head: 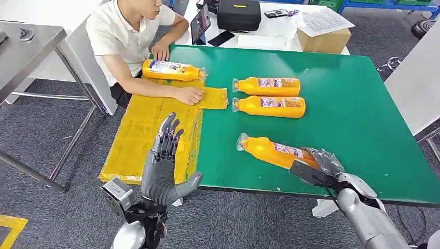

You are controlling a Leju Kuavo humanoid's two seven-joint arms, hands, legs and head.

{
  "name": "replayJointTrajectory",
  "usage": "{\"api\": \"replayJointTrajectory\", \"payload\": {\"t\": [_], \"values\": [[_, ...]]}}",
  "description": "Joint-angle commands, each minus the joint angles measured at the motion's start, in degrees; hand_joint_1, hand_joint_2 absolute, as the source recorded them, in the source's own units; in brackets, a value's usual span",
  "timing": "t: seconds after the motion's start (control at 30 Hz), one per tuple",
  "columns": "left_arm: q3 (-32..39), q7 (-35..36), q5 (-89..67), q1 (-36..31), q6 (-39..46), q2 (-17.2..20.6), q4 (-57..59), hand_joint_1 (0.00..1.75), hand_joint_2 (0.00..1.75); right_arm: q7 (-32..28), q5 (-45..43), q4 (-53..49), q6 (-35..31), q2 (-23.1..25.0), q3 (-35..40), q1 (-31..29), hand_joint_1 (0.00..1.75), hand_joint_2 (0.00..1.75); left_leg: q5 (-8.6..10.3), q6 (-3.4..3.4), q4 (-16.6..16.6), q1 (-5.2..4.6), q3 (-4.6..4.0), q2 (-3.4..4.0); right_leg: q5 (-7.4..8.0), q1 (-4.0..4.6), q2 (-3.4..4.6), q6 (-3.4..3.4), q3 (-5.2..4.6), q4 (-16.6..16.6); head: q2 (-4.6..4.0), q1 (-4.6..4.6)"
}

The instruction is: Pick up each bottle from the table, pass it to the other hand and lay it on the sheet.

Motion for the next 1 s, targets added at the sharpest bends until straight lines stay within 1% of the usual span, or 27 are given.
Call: {"api": "replayJointTrajectory", "payload": {"t": [0.03, 0.13, 0.17, 0.2, 0.23, 0.27, 0.3, 0.33, 0.4, 0.43, 0.5, 0.53, 0.57, 0.6, 0.63, 0.7, 0.8, 0.87, 0.9, 0.93, 1.0], "values": [[1.80, 1.12, 3.41, -0.16, 2.72, -0.14, 7.30, 0.00, 1.75, -4.49, -10.92, -8.05, -1.23, 5.54, -4.15, 8.80, 1.75, 1.75, -0.04, -0.17, -0.13, 0.13, 0.19, 0.00, 0.00, 0.13, 0.03, -0.18, 0.19, -0.16, 0.00, -0.02], [3.20, 4.10, 11.59, 3.16, 0.06, -0.49, 10.54, 0.00, 1.75, -7.25, -17.88, -15.22, -1.73, 11.01, -7.47, 12.60, 1.75, 1.75, -0.06, -0.16, -0.17, 0.13, 0.24, 0.15, -0.01, 0.13, 0.13, -0.16, 0.21, -0.17, 0.00, -0.02], [2.96, 4.16, 13.40, 3.81, -0.05, -0.27, 11.52, 0.00, 1.75, -7.56, -19.15, -17.14, -1.78, 12.17, -7.71, 13.44, 1.75, 1.75, -0.08, -0.21, -0.25, 0.14, 0.29, 0.24, -0.01, 0.14, 0.26, -0.22, 0.24, -0.22, 0.00, 0.00], [2.69, 6.03, 16.90, 4.42, -0.87, -0.14, 12.58, 0.00, 1.75, -7.96, -20.29, -18.55, -1.85, 13.41, -7.75, 13.94, 1.75, 1.75, -0.10, -0.18, -0.21, 0.14, 0.24, 0.25, -0.03, 0.14, 0.25, -0.18, 0.20, -0.16, 0.00, -0.02], [1.29, 11.29, 26.42, 4.84, -4.54, 1.73, 14.45, 0.00, 1.75, -9.88, -23.43, -19.79, -0.86, 15.06, -7.28, 13.82, 1.75, 1.75, -0.15, -0.24, -0.24, 0.17, 0.29, 0.41, -0.04, 0.18, 0.42, -0.24, 0.18, -0.16, 0.00, 0.00], [0.03, 9.69, 26.28, 4.55, -4.02, 2.74, 15.82, 0.00, 1.75, -10.34, -24.73, -20.54, -0.66, 16.04, -6.84, 13.75, 1.75, 1.75, -0.14, -0.21, -0.19, 0.14, 0.13, 0.38, -0.03, 0.16, 0.39, -0.19, 0.06, -0.11, 0.00, -0.04], [-0.61, 8.85, 26.97, 4.26, -3.94, 3.11, 16.52, 0.00, 1.75, -9.79, -25.04, -20.91, -0.99, 16.25, -6.17, 13.64, 1.75, 1.75, -0.11, -0.20, -0.17, 0.12, -0.04, 0.33, -0.01, 0.14, 0.34, -0.16, -0.13, -0.05, 0.00, -0.02], [-0.61, 8.85, 26.97, 4.26, -3.94, 3.11, 16.52, 0.00, 1.75, -9.79, -25.04, -20.91, -0.99, 16.25, -6.17, 13.64, 1.75, 1.75, -0.14, -0.26, -0.23, 0.13, 0.03, 0.38, -0.05, 0.15, 0.41, -0.23, -0.10, -0.08, 0.00, -0.07], [-0.93, 8.85, 27.41, 3.72, -3.59, 3.22, 16.21, 0.00, 1.75, -9.74, -25.22, -20.63, -1.05, 15.76, -6.16, 13.51, 1.75, 1.75, -0.05, -0.19, -0.10, 0.14, -0.42, 0.20, -0.04, 0.14, 0.20, -0.13, -0.48, 0.03, 0.00, -0.04], [-1.01, 8.93, 27.55, 3.63, -3.43, 3.25, 16.03, 0.00, 1.75, -9.76, -25.31, -20.51, -1.07, 15.63, -6.24, 13.50, 1.75, 1.75, -0.07, -0.23, -0.10, 0.16, -0.40, 0.19, -0.07, 0.16, 0.21, -0.16, -0.45, 0.03, 0.00, -0.02], [-1.21, 9.05, 27.70, 3.52, -3.09, 3.34, 15.79, 0.00, 1.75, -9.84, -25.44, -20.38, -1.07, 15.49, -6.35, 13.50, 1.75, 1.75, -0.09, -0.23, -0.12, 0.17, -0.30, 0.11, -0.11, 0.16, 0.14, -0.17, -0.34, -0.02, 0.00, -0.02], [-1.21, 9.05, 27.70, 3.52, -3.09, 3.34, 15.79, 0.00, 1.75, -9.84, -25.44, -20.38, -1.07, 15.49, -6.35, 13.50, 1.75, 1.75, -0.05, -0.20, -0.09, 0.14, -0.41, 0.06, -0.09, 0.13, 0.10, -0.14, -0.41, 0.01, 0.00, -0.02], [-1.21, 9.05, 27.70, 3.52, -3.09, 3.34, 15.79, 0.00, 1.75, -9.84, -25.44, -20.38, -1.07, 15.49, -6.35, 13.50, 1.75, 1.75, -0.02, -0.17, -0.09, 0.13, -0.48, 0.05, -0.07, 0.12, 0.11, -0.13, -0.47, 0.02, 0.00, -0.02], [-1.21, 9.05, 27.70, 3.52, -3.09, 3.34, 15.79, 0.00, 1.75, -9.84, -25.44, -20.38, -1.07, 15.49, -6.35, 13.50, 1.75, 1.75, -0.09, -0.21, -0.08, 0.14, -0.37, 0.10, -0.11, 0.13, 0.19, -0.18, -0.37, 0.01, 0.00, -0.02], [-2.77, 7.79, 23.39, 2.56, -0.27, 3.89, 16.32, 0.00, 1.75, -11.33, -27.65, -21.04, -0.28, 16.66, -7.26, 13.83, 1.75, 1.75, -0.07, -0.20, -0.10, 0.11, -0.41, 0.12, -0.09, 0.10, 0.21, -0.17, -0.41, 0.01, 0.00, 0.00], [-5.60, 8.06, 16.96, 0.02, 2.67, 4.64, 20.03, 0.00, 1.75, -11.96, -28.72, -23.46, -0.71, 19.31, -6.94, 14.07, 1.75, 1.75, 0.00, -0.17, -0.09, 0.03, -0.54, 0.03, -0.06, 0.02, 0.09, -0.13, -0.52, 0.04, 0.00, -0.02], [-6.21, 6.68, 12.90, -1.66, 0.38, 3.33, 22.90, 0.00, 1.75, -11.24, -30.14, -24.46, -1.93, 21.68, -5.04, 13.18, 1.75, 1.75, -0.04, -0.27, -0.11, 0.09, -0.42, 0.06, -0.09, 0.08, 0.16, -0.23, -0.43, 0.03, 0.00, -0.02], [-6.36, 6.21, 10.52, -1.96, -0.63, 2.76, 22.17, 0.00, 1.75, -10.88, -30.41, -23.06, -2.26, 22.04, -3.52, 12.40, 1.75, 1.75, -0.03, -0.20, -0.06, 0.08, -0.53, 0.13, -0.04, 0.07, 0.21, -0.15, -0.54, 0.05, 0.00, 0.02], [-6.49, 6.17, 9.52, -2.18, -0.83, 2.54, 21.61, 0.00, 1.75, -10.90, -30.32, -22.04, -2.54, 22.37, -2.82, 12.09, 1.75, 1.75, -0.07, -0.26, -0.10, 0.10, -0.40, 0.23, -0.06, 0.09, 0.32, -0.21, -0.45, 0.03, 0.00, -0.04], [-6.75, 6.31, 8.30, -2.53, -0.87, 2.51, 21.31, 0.00, 1.75, -10.93, -30.14, -20.96, -2.53, 22.40, -1.94, 11.67, 1.75, 1.75, -0.04, -0.21, -0.06, 0.09, -0.50, 0.22, -0.03, 0.08, 0.25, -0.16, -0.54, 0.05, 0.00, -0.02], [-6.16, 6.72, 6.97, -2.91, -0.98, 1.99, 20.92, 0.00, 1.75, -11.11, -28.16, -18.49, -2.98, 22.44, 0.80, 10.42, 1.75, 1.75, -0.09, -0.27, -0.09, 0.15, -0.33, 0.23, -0.09, 0.14, 0.27, -0.24, -0.39, 0.03, 0.00, 0.00]]}}
